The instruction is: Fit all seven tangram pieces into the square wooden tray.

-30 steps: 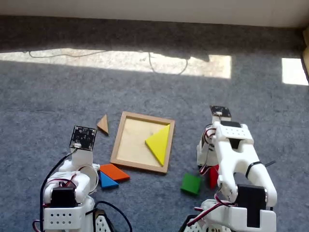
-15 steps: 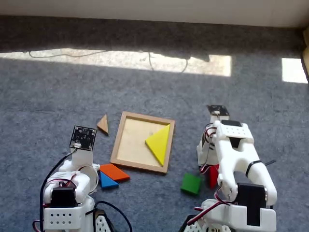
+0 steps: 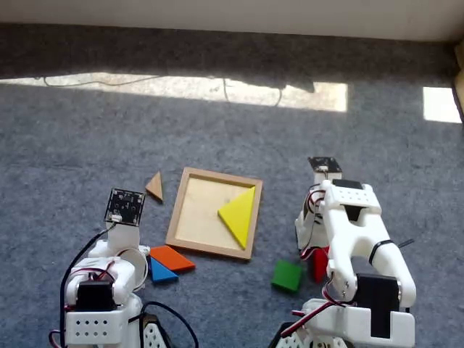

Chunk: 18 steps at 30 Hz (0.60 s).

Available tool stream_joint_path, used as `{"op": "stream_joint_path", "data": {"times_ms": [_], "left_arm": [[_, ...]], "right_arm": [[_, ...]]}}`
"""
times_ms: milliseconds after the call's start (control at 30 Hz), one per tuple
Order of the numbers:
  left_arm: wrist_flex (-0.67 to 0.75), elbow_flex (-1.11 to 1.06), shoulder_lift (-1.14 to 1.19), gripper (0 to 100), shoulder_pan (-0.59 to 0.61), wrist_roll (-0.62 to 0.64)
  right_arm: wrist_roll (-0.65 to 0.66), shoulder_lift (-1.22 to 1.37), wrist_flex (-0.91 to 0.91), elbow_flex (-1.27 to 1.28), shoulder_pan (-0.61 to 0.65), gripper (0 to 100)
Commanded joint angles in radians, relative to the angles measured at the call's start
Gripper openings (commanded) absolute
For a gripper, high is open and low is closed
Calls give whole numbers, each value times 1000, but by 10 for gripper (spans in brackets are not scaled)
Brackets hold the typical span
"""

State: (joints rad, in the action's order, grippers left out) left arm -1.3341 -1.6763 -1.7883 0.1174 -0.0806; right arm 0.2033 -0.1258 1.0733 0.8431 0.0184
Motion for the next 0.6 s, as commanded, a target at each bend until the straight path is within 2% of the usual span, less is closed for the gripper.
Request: {"op": "stream_joint_path", "data": {"times_ms": [0, 400, 567], "left_arm": [[-6, -19, -33, 7, 8, 9], [-6, -19, -33, 7, 8, 9], [-6, -19, -33, 7, 8, 9]], "right_arm": [[-29, -4, 4, -50, -15, 277], [-60, -12, 28, -54, -45, 271], [-57, -159, 50, -47, -84, 249]]}}
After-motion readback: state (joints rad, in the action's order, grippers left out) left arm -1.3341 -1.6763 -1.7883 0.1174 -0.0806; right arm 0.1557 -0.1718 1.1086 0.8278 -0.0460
